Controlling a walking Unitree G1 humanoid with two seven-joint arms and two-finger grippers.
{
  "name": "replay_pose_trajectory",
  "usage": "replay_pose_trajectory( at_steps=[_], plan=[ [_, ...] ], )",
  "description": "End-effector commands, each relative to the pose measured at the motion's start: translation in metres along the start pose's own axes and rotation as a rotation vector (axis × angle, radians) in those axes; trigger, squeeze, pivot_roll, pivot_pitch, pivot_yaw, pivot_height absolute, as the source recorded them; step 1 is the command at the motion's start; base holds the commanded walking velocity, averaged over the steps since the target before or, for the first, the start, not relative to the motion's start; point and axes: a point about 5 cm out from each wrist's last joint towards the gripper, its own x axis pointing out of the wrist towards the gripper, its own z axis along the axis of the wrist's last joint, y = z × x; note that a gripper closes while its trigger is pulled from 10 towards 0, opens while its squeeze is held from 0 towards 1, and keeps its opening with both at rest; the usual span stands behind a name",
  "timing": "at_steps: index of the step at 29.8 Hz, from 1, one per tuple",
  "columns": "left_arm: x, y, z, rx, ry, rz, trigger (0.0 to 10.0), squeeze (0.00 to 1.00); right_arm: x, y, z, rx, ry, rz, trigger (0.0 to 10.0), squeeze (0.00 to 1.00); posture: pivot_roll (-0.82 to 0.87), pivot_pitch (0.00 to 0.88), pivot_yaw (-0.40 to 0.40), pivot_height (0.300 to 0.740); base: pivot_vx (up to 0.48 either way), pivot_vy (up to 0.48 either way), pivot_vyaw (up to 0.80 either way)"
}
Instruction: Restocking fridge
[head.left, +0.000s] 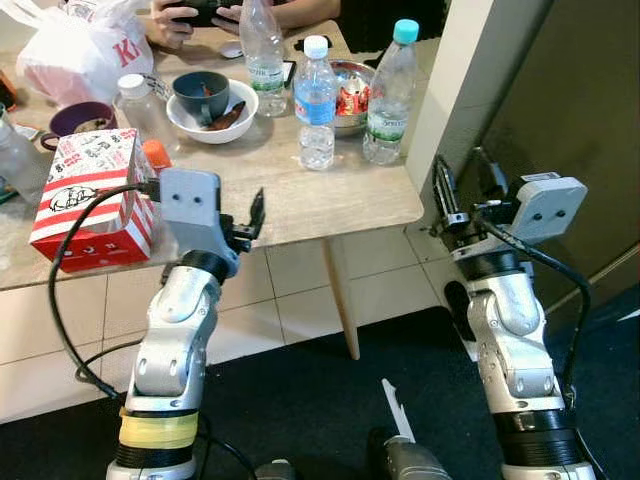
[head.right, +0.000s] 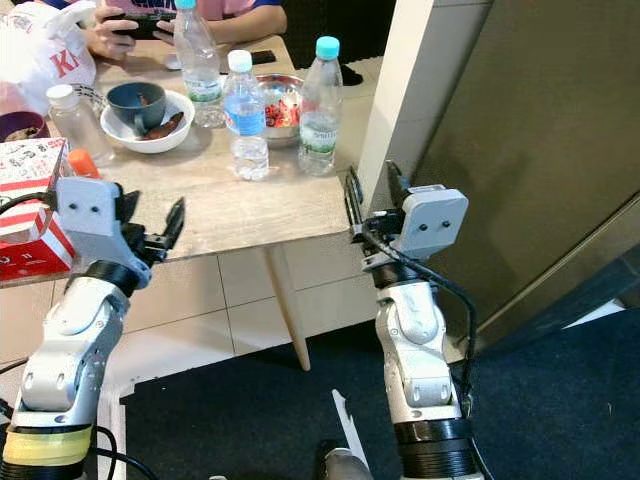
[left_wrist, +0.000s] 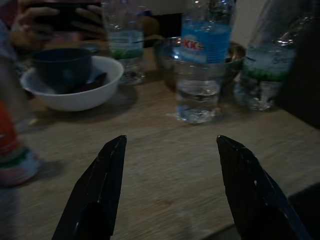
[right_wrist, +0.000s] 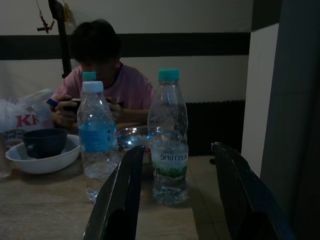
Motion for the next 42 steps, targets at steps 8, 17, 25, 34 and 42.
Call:
replay_pose_trajectory(
  at_steps=[8, 17, 25, 34, 42],
  plan=[
    [0.006, -0.001, -0.015, -0.091, 0.070, 0.066, 10.0, 0.00, -0.007, -0.005, -0.006, 0.008, 0.068, -0.012, 10.0, 0.00, -0.04, 0.128, -0.027, 0.740, 0.000, 0.000, 0.00],
    [0.008, 0.006, -0.019, -0.098, 0.090, 0.123, 10.0, 0.00, -0.011, -0.006, -0.010, 0.006, 0.091, -0.010, 10.0, 0.00, -0.04, 0.131, -0.027, 0.740, 0.000, -0.288, 0.00],
    [0.008, 0.007, -0.021, -0.100, 0.095, 0.135, 10.0, 0.00, -0.013, -0.007, -0.011, 0.002, 0.104, -0.010, 10.0, 0.00, -0.04, 0.132, -0.027, 0.740, 0.000, -0.381, 0.00],
    [0.009, 0.009, -0.023, -0.113, 0.106, 0.153, 10.0, 0.00, -0.014, -0.009, -0.012, -0.003, 0.112, -0.014, 10.0, 0.00, -0.04, 0.129, -0.023, 0.740, 0.000, -0.035, 0.00],
    [0.011, 0.012, -0.023, -0.121, 0.105, 0.182, 10.0, 0.00, -0.015, -0.009, -0.013, -0.002, 0.117, -0.013, 10.0, 0.00, -0.04, 0.133, -0.023, 0.740, 0.000, 0.000, 0.00]
  ],
)
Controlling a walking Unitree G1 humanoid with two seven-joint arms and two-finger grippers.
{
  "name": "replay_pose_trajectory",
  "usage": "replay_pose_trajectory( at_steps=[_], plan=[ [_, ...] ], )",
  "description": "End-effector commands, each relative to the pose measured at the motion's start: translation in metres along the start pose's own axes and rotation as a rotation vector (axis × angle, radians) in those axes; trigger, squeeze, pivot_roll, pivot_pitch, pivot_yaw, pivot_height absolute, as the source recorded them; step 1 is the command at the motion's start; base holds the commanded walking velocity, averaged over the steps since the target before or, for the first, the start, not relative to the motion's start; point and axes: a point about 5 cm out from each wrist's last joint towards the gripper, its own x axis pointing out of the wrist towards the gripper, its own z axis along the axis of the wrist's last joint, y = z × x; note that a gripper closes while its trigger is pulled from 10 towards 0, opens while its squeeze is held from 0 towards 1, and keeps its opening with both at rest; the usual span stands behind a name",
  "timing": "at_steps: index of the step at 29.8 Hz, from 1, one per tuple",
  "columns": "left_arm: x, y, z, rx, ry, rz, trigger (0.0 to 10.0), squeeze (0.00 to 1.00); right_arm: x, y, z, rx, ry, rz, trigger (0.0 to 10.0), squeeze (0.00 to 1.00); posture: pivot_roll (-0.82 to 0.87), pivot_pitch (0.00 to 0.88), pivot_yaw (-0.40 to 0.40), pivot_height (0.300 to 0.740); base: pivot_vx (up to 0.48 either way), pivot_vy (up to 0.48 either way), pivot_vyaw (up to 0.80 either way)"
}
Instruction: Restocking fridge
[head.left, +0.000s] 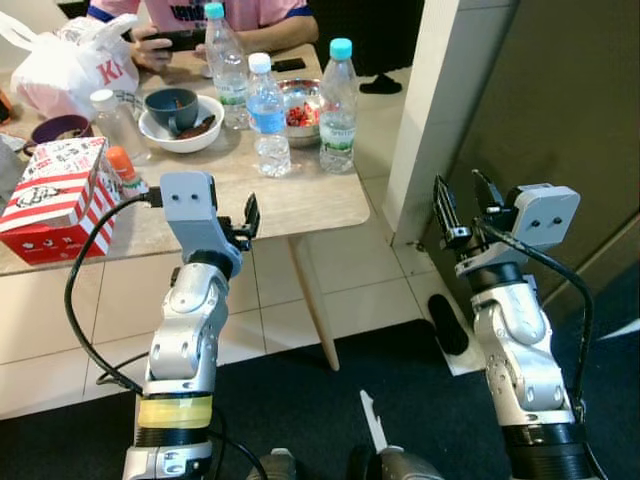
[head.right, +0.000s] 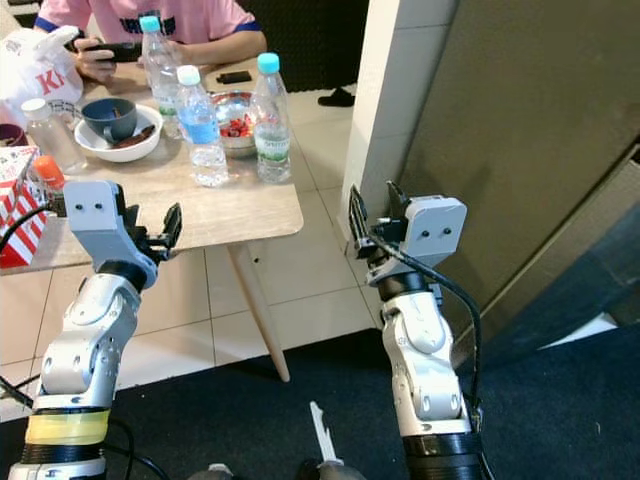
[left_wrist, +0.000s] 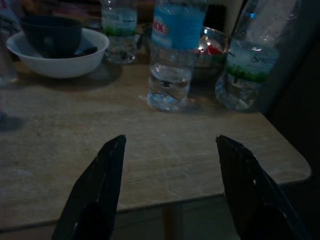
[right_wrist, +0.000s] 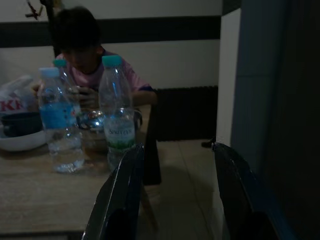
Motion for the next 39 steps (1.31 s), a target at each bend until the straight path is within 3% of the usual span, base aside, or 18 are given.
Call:
replay_pose_trajectory(
  at_steps=[1, 18, 28, 33, 35, 36, 39],
  plan=[
    [-0.001, 0.003, -0.006, -0.010, 0.026, 0.027, 10.0, 0.00, -0.003, -0.001, -0.002, 0.004, 0.015, -0.005, 10.0, 0.00, -0.05, 0.135, -0.022, 0.740, 0.000, 0.000, 0.00],
    [-0.001, 0.005, -0.007, -0.013, 0.029, 0.045, 10.0, 0.00, -0.003, -0.002, -0.003, 0.004, 0.021, -0.003, 10.0, 0.00, -0.04, 0.138, -0.026, 0.740, 0.000, 0.017, 0.00],
    [0.001, 0.003, -0.004, 0.027, 0.019, 0.011, 10.0, 0.00, -0.002, -0.002, -0.001, -0.013, 0.013, 0.002, 10.0, 0.00, -0.04, 0.144, -0.029, 0.740, 0.000, 0.000, 0.00],
    [0.008, 0.001, 0.006, 0.016, -0.013, -0.064, 10.0, 0.00, 0.000, -0.002, 0.005, -0.048, -0.010, 0.006, 10.0, 0.00, -0.04, 0.151, -0.031, 0.740, 0.000, 0.000, 0.00],
    [0.025, 0.005, 0.020, 0.051, -0.047, -0.078, 10.0, 0.00, -0.001, -0.005, 0.006, -0.050, -0.010, -0.009, 10.0, 0.00, -0.04, 0.176, -0.034, 0.740, 0.000, 0.000, 0.00],
    [0.025, 0.005, 0.020, 0.051, -0.047, -0.078, 10.0, 0.00, -0.001, -0.005, 0.006, -0.050, -0.010, -0.009, 10.0, 0.00, -0.04, 0.176, -0.034, 0.740, 0.000, 0.000, 0.00],
    [0.046, 0.019, 0.044, 0.113, -0.098, -0.067, 10.0, 0.00, -0.007, -0.009, 0.003, -0.054, 0.006, -0.028, 10.0, 0.00, -0.05, 0.185, -0.028, 0.740, 0.000, 0.000, 0.00]
  ],
)
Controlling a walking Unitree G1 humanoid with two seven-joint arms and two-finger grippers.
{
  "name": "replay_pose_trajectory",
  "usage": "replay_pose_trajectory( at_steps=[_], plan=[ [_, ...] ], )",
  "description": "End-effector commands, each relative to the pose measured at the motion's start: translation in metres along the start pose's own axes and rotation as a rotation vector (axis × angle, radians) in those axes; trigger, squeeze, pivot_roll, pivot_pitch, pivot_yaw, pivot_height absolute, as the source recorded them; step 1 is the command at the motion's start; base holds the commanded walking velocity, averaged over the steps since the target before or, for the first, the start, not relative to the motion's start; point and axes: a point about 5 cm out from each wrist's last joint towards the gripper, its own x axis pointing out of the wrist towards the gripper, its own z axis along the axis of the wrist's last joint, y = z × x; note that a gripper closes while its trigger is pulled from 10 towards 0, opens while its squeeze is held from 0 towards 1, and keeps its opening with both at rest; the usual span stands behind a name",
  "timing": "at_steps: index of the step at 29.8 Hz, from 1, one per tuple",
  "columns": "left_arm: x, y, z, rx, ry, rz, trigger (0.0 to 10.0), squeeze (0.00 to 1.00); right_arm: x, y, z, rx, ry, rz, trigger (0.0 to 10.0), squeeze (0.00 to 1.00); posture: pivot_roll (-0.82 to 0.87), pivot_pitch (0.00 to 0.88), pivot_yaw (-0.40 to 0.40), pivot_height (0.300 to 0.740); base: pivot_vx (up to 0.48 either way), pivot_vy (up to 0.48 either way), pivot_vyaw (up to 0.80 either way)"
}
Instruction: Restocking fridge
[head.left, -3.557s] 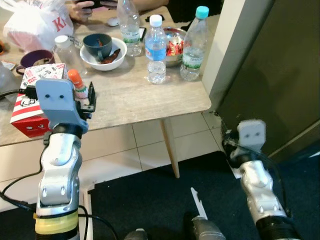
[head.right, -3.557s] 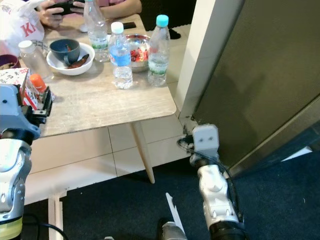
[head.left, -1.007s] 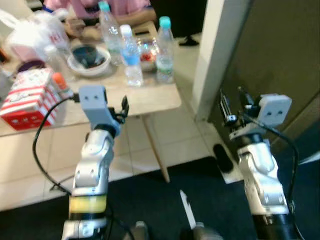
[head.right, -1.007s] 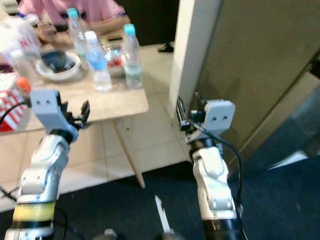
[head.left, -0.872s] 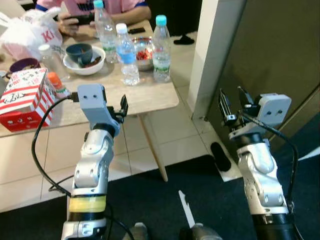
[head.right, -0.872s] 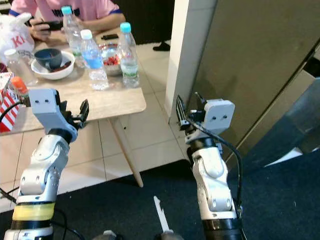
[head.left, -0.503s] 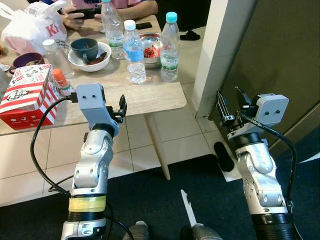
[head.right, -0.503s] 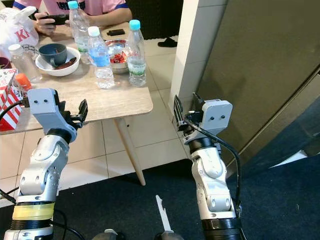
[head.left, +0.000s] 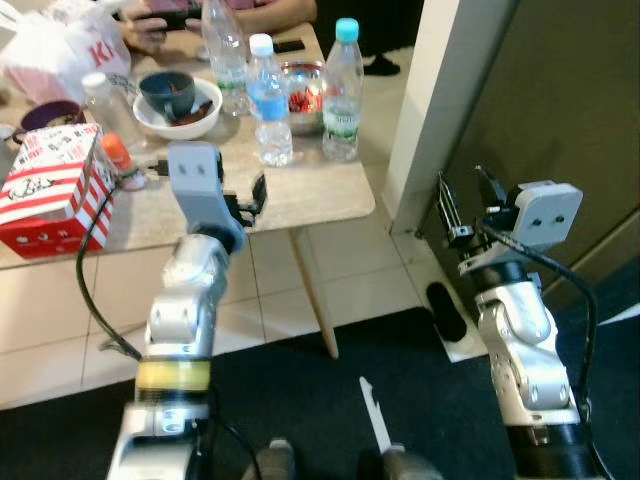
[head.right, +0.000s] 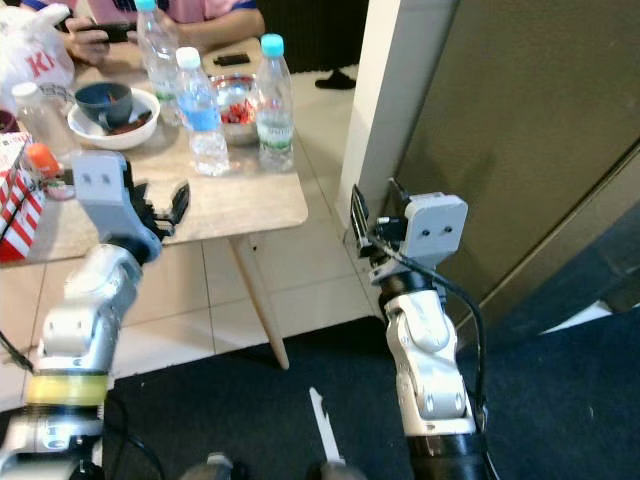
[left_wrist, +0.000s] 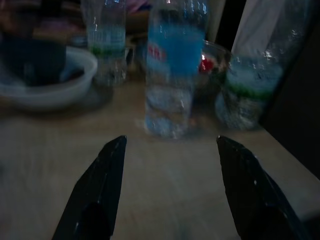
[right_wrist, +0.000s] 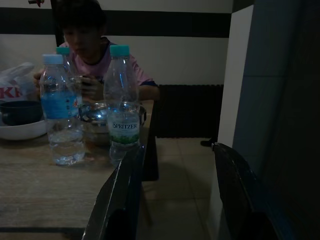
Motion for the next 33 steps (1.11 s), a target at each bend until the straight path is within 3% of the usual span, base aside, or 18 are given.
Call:
replay_pose_trajectory(
  at_steps=[1, 6, 7, 8, 12, 18, 21, 22, 24, 25, 26, 27, 28, 30, 33],
  plan=[
    [0.003, 0.008, 0.002, 0.028, -0.009, 0.005, 10.0, 0.00, -0.006, -0.006, -0.004, -0.006, 0.024, -0.028, 10.0, 0.00, -0.05, 0.185, -0.028, 0.740, 0.000, 0.000, 0.00],
    [0.020, 0.020, 0.012, 0.048, -0.018, -0.009, 10.0, 0.00, -0.015, -0.018, -0.017, -0.010, 0.081, -0.082, 10.0, 0.00, -0.05, 0.203, -0.027, 0.740, 0.000, 0.000, 0.00],
    [0.027, 0.016, 0.010, 0.006, 0.007, -0.060, 10.0, 0.00, -0.025, -0.030, -0.038, -0.034, 0.161, -0.119, 10.0, 0.00, -0.05, 0.208, -0.027, 0.740, 0.000, 0.000, 0.00],
    [0.027, 0.016, 0.010, 0.006, 0.007, -0.060, 10.0, 0.00, -0.025, -0.030, -0.038, -0.034, 0.161, -0.119, 10.0, 0.00, -0.05, 0.208, -0.027, 0.740, 0.000, 0.000, 0.00],
    [0.039, 0.015, 0.016, -0.027, 0.010, -0.073, 10.0, 0.00, -0.051, -0.053, -0.075, -0.057, 0.321, -0.226, 10.0, 0.00, -0.05, 0.213, -0.012, 0.740, 0.000, 0.000, 0.00],
    [0.031, 0.020, 0.011, 0.004, 0.009, -0.073, 10.0, 0.00, -0.061, -0.060, -0.076, -0.045, 0.327, -0.271, 10.0, 0.00, -0.05, 0.217, -0.005, 0.740, 0.000, 0.000, 0.00],
    [0.009, 0.015, -0.001, 0.069, -0.030, -0.058, 10.0, 0.00, -0.050, -0.055, -0.070, -0.060, 0.283, -0.246, 10.0, 0.00, -0.03, 0.209, -0.004, 0.740, 0.000, 0.000, 0.00],
    [0.009, 0.015, -0.001, 0.069, -0.030, -0.058, 10.0, 0.00, -0.050, -0.055, -0.070, -0.060, 0.283, -0.246, 10.0, 0.00, -0.03, 0.209, -0.004, 0.740, 0.000, 0.000, 0.00],
    [-0.019, 0.009, -0.009, 0.111, -0.072, -0.029, 10.0, 0.00, -0.038, -0.048, -0.063, -0.065, 0.239, -0.210, 10.0, 0.00, -0.01, 0.196, -0.010, 0.740, 0.000, 0.000, 0.00],
    [-0.019, 0.009, -0.009, 0.111, -0.072, -0.029, 10.0, 0.00, -0.038, -0.048, -0.063, -0.065, 0.239, -0.210, 10.0, 0.00, -0.01, 0.196, -0.010, 0.740, 0.000, 0.000, 0.00],
    [-0.035, 0.006, -0.015, 0.134, -0.077, -0.030, 10.0, 0.00, -0.034, -0.046, -0.062, -0.064, 0.228, -0.199, 10.0, 0.00, 0.00, 0.189, -0.016, 0.740, 0.000, 0.000, 0.00],
    [-0.035, 0.006, -0.015, 0.134, -0.077, -0.030, 10.0, 0.00, -0.034, -0.046, -0.062, -0.064, 0.228, -0.199, 10.0, 0.00, 0.00, 0.189, -0.016, 0.740, 0.000, 0.000, 0.00],
    [-0.050, 0.002, -0.023, 0.148, -0.063, -0.047, 10.0, 0.00, -0.032, -0.044, -0.062, -0.062, 0.226, -0.192, 10.0, 0.00, 0.00, 0.187, -0.018, 0.740, 0.000, 0.000, 0.00],
    [-0.050, 0.002, -0.023, 0.148, -0.063, -0.047, 10.0, 0.00, -0.032, -0.044, -0.062, -0.062, 0.226, -0.192, 10.0, 0.00, 0.00, 0.187, -0.018, 0.740, 0.000, 0.000, 0.00],
    [-0.091, -0.011, -0.043, 0.191, 0.001, -0.123, 10.0, 0.00, -0.034, -0.038, -0.071, -0.054, 0.246, -0.174, 10.0, 0.00, 0.04, 0.171, -0.027, 0.740, 0.000, 0.000, 0.00]
  ],
)
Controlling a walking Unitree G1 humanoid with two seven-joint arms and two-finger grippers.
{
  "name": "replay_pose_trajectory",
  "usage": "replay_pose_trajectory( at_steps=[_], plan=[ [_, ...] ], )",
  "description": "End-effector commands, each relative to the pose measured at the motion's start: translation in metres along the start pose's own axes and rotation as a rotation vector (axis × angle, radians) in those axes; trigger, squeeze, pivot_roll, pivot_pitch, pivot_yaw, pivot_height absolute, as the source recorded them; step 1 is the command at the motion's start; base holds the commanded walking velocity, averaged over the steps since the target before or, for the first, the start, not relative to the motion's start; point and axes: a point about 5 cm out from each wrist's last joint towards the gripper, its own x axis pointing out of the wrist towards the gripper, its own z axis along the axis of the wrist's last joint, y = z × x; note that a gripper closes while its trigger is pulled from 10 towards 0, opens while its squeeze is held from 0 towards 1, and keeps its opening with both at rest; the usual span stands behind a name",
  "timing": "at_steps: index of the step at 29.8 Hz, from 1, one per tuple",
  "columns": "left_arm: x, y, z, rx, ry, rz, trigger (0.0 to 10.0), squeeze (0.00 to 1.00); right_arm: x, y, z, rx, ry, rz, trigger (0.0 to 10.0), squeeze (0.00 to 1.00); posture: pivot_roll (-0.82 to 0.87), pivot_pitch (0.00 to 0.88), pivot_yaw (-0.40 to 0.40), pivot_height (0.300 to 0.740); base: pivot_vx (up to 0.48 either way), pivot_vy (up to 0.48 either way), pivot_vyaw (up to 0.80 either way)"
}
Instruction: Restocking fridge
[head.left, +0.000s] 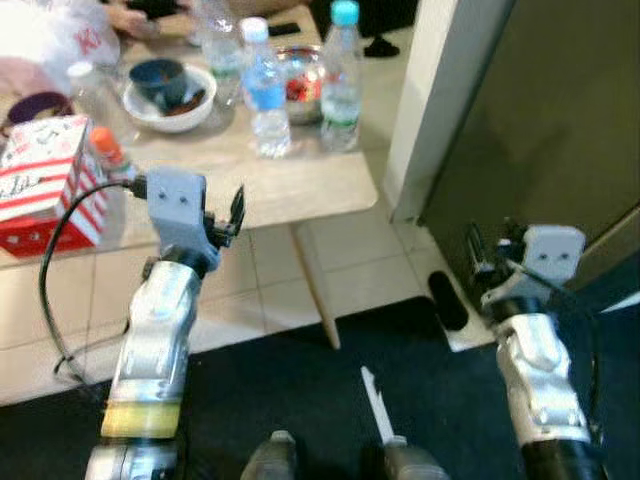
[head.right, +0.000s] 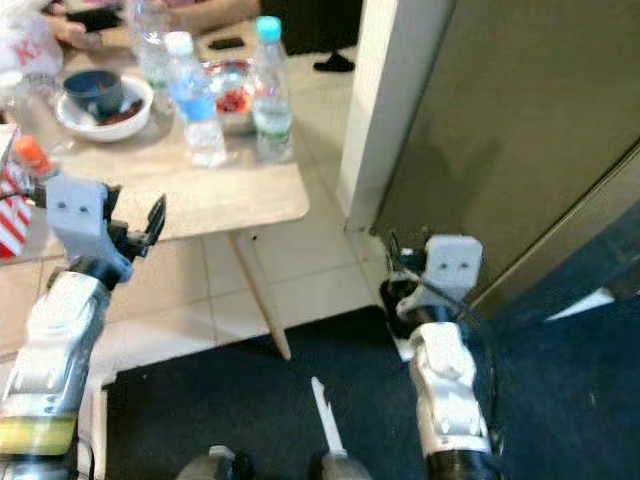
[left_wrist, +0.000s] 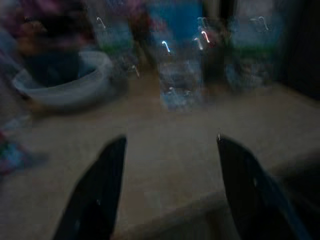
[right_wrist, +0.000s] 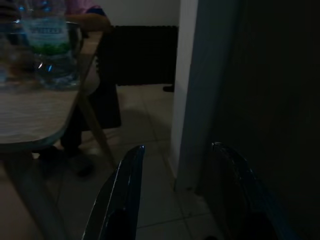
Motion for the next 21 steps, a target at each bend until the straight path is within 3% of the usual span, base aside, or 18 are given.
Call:
replay_pose_trajectory(
  at_steps=[1, 3, 11, 21],
  plan=[
    [-0.007, -0.013, -0.001, 0.013, 0.007, -0.053, 10.0, 0.00, -0.005, -0.001, -0.011, -0.008, 0.036, -0.005, 10.0, 0.00, 0.04, 0.171, -0.027, 0.740, 0.000, 0.000, 0.00],
    [-0.014, -0.011, 0.001, 0.042, 0.012, -0.031, 10.0, 0.00, -0.004, 0.001, -0.014, -0.003, 0.041, 0.001, 10.0, 0.00, 0.05, 0.157, -0.025, 0.740, 0.000, 0.000, 0.00],
    [-0.012, -0.005, 0.006, 0.040, 0.005, 0.012, 10.0, 0.00, -0.001, 0.001, -0.013, -0.003, 0.032, 0.000, 10.0, 0.00, 0.04, 0.145, -0.017, 0.740, 0.000, 0.000, 0.00],
    [-0.009, -0.005, 0.009, 0.053, 0.005, 0.060, 10.0, 0.00, 0.000, -0.003, -0.014, -0.010, 0.023, -0.014, 10.0, 0.00, 0.03, 0.147, -0.016, 0.740, 0.433, 0.000, 0.00]
  ],
)
